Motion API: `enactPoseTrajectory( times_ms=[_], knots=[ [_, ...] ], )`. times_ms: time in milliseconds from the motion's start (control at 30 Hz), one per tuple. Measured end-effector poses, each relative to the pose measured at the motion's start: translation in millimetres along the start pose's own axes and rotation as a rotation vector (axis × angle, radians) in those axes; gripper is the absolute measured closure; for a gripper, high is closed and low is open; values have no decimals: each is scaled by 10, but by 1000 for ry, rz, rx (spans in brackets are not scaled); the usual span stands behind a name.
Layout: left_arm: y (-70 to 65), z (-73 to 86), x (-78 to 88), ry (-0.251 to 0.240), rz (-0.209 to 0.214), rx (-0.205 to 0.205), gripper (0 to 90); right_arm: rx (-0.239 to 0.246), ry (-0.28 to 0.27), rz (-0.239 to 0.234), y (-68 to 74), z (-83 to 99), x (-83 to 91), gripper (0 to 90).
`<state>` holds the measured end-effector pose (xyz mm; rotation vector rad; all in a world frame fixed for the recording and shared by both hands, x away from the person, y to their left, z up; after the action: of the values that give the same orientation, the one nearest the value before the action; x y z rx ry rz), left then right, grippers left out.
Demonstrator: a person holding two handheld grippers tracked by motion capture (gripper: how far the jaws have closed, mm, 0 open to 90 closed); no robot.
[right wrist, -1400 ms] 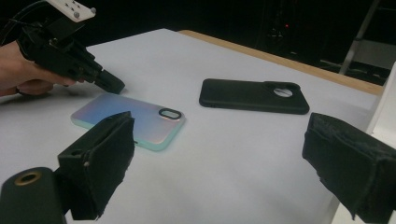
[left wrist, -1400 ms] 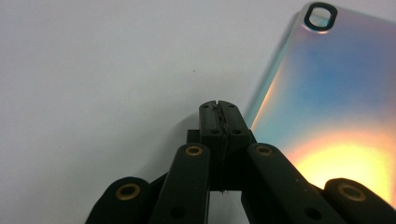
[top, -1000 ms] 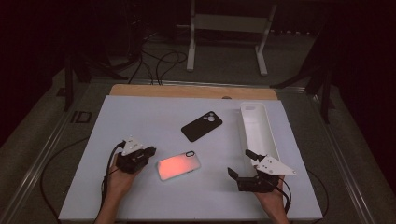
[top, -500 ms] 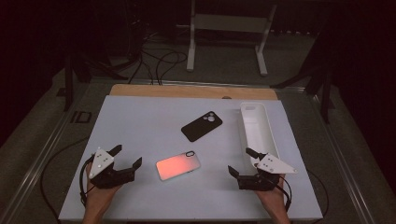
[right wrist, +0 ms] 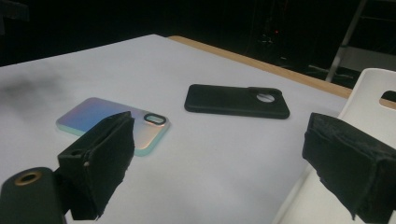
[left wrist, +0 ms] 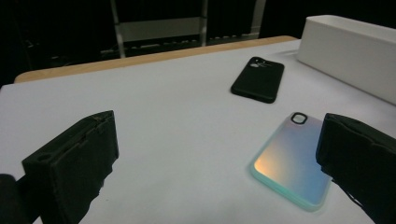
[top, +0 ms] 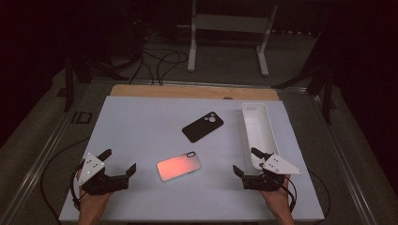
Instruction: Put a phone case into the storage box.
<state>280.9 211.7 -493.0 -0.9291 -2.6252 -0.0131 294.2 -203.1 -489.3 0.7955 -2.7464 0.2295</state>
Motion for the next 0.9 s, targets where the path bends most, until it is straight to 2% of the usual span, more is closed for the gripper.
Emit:
enactPoseTrajectory(
  times_ms=[133, 300, 400, 600, 767, 900],
  knots=[
    [4, -5, -8, 13, -1, 4, 0, -1, -3, 2, -10, -4, 2, 89],
    [-56, -6, -100, 75, 51, -14, 0, -7, -5, 12, -30, -21, 18, 89],
    [-91, -28, -177, 100, 52, -32, 0, -8, -8, 11, -41, -23, 17, 89],
    [-133, -57, -351, 161, 100, -44, 0, -7, -3, 14, -55, -15, 13, 89],
    [-130, -14, -515, 229, 144, -40, 0, -10, -2, 12, -55, -12, 9, 89],
    [-168, 24, -645, 279, 175, -55, 0, -10, -1, 14, -53, -11, 6, 89]
  ],
)
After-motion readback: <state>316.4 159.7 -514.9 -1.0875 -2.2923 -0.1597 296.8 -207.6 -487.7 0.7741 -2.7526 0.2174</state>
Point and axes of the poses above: each handheld gripper's, and its own axes: x roughly backward along the jaws, z roughly out of its underside, y roughly to its left, the point moved 7 cm from there along -x, roughly forward along the jaws, and after that the axes turned 10 degrees about z, right-handed, at the moved point
